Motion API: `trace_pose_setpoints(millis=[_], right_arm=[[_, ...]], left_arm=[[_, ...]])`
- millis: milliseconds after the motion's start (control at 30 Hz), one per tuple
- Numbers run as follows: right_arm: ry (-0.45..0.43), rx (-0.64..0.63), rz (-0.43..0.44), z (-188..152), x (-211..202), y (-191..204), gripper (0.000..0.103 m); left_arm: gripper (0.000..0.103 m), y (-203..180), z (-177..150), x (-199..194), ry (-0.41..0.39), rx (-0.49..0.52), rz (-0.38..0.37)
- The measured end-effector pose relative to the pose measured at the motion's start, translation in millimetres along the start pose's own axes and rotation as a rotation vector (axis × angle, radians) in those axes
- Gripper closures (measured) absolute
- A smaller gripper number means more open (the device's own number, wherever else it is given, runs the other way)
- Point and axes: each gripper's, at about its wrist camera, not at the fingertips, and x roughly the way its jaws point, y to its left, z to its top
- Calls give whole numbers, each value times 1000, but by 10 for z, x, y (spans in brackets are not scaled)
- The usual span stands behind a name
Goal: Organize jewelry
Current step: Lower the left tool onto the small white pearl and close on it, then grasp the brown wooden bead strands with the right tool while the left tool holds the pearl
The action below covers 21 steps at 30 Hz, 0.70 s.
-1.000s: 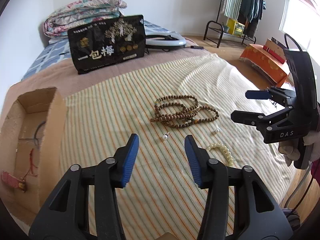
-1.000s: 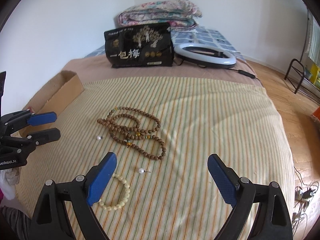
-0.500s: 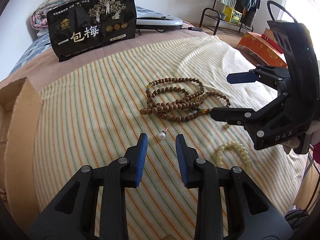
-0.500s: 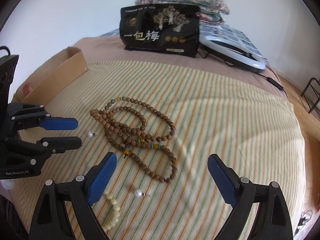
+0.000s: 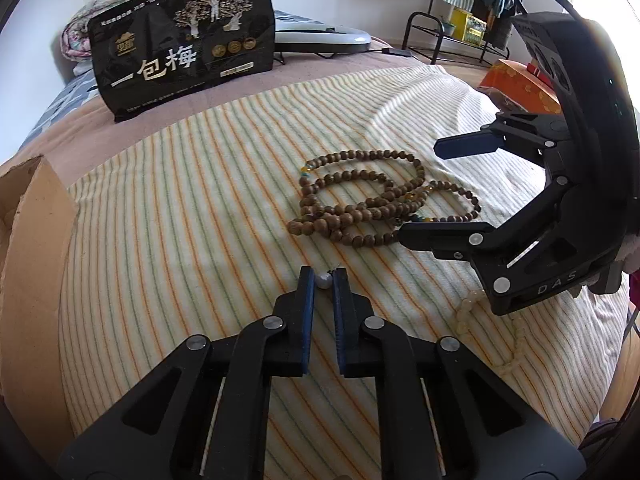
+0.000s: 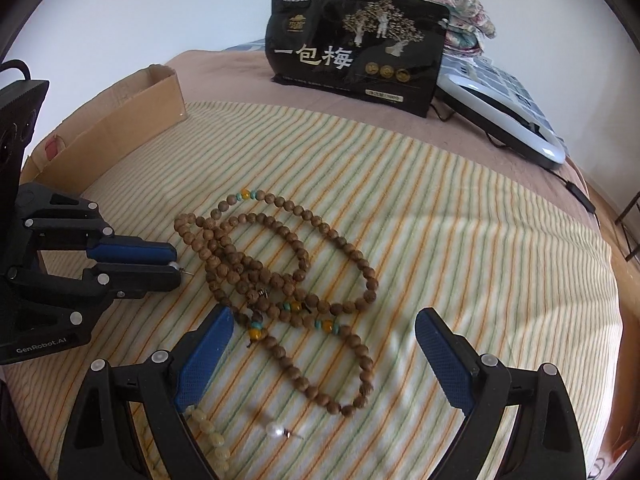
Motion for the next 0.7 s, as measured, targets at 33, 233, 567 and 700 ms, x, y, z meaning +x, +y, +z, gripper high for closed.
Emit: trace_pose_setpoints(millis=[33, 233, 567, 700], right_arm=[[-1, -5, 0, 18, 10, 8, 9], [4, -67, 2, 128, 91, 91, 9], [10, -65, 46, 317, 313, 155, 18], [10, -52, 72, 309, 317, 167, 36]], left_arm=[[96, 14, -6, -5, -2, -4, 6], [96, 135, -52, -36, -4, -28, 15], [96, 230, -95, -76, -10, -55, 15], [96, 252, -95, -73, -12, -66, 12]])
